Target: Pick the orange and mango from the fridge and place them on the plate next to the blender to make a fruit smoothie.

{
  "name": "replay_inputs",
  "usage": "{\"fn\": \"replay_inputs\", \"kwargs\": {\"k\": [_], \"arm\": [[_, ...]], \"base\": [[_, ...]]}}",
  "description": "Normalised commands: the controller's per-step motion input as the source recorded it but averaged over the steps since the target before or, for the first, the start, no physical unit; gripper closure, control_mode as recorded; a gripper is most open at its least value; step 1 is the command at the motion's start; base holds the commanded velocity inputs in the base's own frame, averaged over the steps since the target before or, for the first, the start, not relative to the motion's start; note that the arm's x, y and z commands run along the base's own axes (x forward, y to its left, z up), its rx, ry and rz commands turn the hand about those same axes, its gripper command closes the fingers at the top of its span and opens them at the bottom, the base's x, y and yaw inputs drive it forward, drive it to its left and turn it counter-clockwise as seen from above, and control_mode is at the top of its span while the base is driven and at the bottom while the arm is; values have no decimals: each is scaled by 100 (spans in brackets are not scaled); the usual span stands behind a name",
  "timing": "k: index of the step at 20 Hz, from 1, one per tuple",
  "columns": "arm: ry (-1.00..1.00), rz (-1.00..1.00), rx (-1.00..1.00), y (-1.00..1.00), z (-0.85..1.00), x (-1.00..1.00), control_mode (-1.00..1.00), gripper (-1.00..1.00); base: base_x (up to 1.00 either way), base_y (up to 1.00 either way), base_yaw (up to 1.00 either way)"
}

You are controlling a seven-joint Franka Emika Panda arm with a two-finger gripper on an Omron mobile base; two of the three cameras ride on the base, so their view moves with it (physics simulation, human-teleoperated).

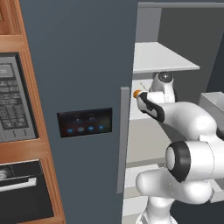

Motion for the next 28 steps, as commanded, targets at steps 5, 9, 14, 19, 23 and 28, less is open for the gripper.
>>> {"fn": "replay_inputs", "kwargs": {"k": [5, 9, 14, 19, 23, 28], "arm": [[0, 0, 0, 0, -4, 28, -100, -100], [0, 0, 0, 0, 0, 31, -100, -100], [0, 0, 0, 0, 0, 45, -100, -100], [0, 0, 0, 0, -9, 40, -100, -100], [0, 0, 0, 0, -19, 35, -100, -100], [0, 0, 0, 0, -19, 33, -100, -100]], "base": [[0, 0, 0], [0, 0, 0], [0, 0, 0], [0, 0, 0], [0, 0, 0], [0, 0, 0]]}}
